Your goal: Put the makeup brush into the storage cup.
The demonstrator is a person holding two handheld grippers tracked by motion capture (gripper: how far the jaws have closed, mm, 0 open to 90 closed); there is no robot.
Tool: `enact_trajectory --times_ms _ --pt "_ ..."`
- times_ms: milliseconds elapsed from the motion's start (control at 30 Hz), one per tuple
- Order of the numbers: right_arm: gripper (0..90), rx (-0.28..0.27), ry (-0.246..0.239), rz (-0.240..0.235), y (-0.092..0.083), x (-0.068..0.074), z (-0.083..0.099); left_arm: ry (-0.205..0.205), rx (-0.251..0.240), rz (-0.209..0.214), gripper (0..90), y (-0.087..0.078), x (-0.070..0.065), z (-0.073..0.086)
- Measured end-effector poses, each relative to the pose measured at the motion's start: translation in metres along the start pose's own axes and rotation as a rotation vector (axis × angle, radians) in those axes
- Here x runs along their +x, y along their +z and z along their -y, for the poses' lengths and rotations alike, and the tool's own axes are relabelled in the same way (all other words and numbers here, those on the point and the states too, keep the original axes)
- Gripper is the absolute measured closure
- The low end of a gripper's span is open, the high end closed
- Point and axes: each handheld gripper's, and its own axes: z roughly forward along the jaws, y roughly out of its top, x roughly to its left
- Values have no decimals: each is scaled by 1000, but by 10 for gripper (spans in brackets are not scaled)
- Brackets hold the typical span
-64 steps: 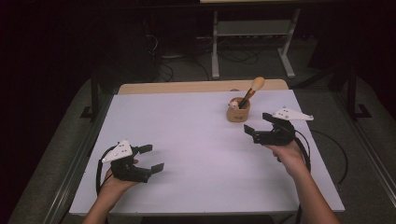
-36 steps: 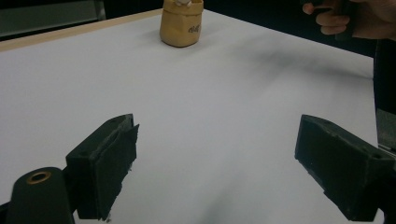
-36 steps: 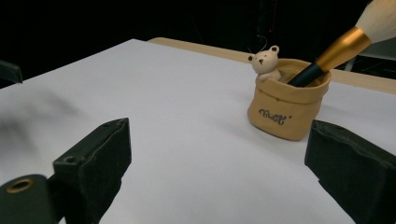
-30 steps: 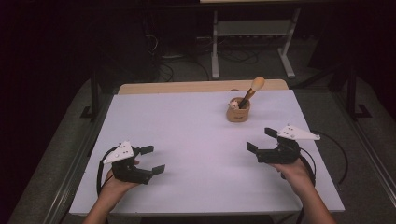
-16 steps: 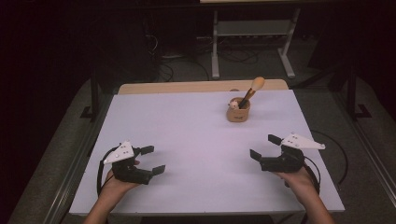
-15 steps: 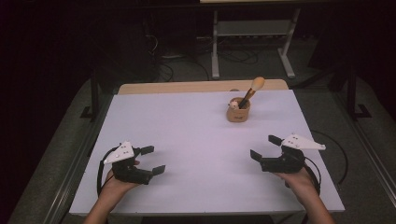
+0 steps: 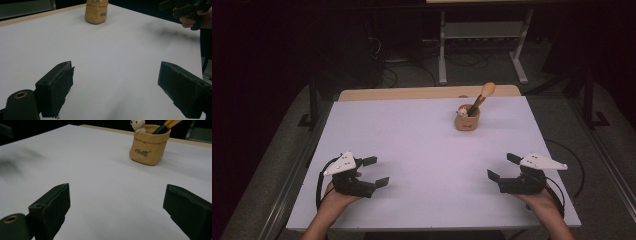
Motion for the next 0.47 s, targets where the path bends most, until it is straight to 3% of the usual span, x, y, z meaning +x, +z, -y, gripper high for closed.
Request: enact_trajectory --times_ms 467 --pt "67 31 -25 -18 5 2 2 8 9 7 124 3 0 1"
